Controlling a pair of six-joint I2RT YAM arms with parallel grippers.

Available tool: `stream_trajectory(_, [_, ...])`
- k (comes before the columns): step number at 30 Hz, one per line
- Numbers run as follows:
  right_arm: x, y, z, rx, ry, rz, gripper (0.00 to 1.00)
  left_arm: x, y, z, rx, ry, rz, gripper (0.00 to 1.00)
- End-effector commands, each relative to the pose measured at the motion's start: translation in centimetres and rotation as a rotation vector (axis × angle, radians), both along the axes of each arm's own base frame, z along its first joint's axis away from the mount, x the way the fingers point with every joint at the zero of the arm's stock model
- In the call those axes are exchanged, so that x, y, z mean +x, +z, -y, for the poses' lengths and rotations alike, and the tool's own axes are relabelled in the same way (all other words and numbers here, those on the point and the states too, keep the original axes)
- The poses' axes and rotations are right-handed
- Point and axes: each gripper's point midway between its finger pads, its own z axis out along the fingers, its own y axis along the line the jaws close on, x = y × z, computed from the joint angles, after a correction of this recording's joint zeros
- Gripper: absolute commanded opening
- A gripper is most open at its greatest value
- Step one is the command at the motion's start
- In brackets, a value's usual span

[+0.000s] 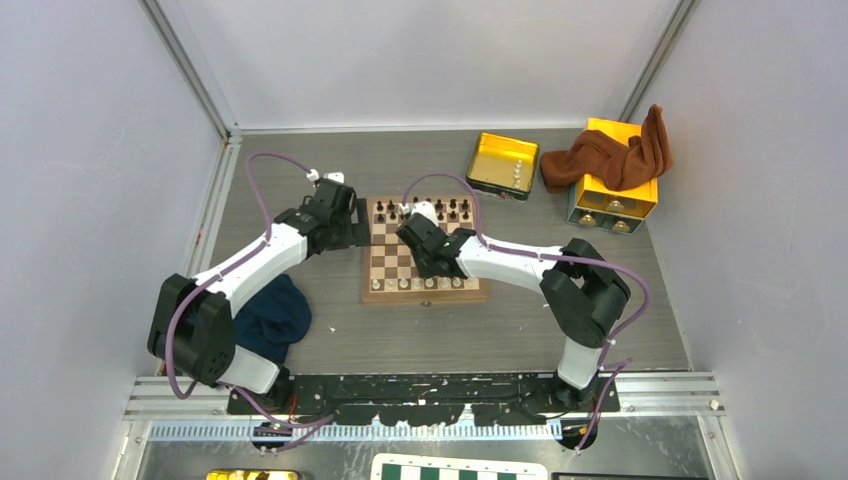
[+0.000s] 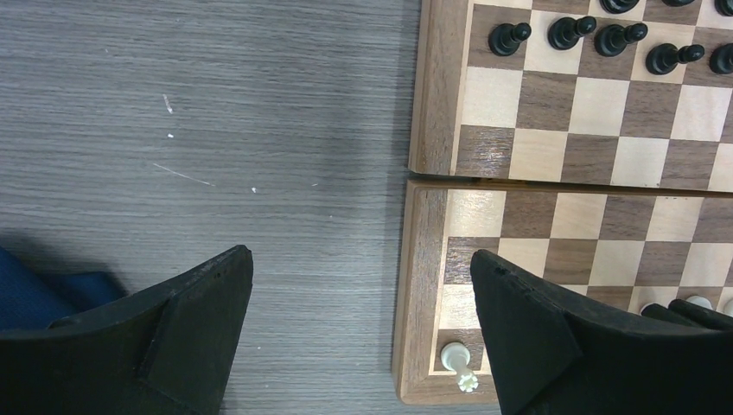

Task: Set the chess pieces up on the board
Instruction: Place the chess piece on the chessboard.

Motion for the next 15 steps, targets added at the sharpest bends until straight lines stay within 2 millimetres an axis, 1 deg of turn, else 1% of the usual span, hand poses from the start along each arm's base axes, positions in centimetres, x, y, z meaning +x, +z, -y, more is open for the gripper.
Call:
stream_trajectory(1, [1.19, 1.95, -1.07, 0.031, -0.011, 0.054, 0.20, 1.98, 2.01, 0.86, -0.040, 0.001, 0.074, 0.96])
stream_trajectory(8, [1.38, 2.33, -1.21, 0.032, -0.008, 0.063, 0.29, 2.17, 1.95, 1.01, -0.042, -0.001, 0.073, 0.96])
stream_trajectory(15, [1.50, 2.67, -1.25, 0.035, -0.004, 0.070, 0.31, 2.18, 1.98, 1.02, -0.043, 0.000, 0.072, 0.96])
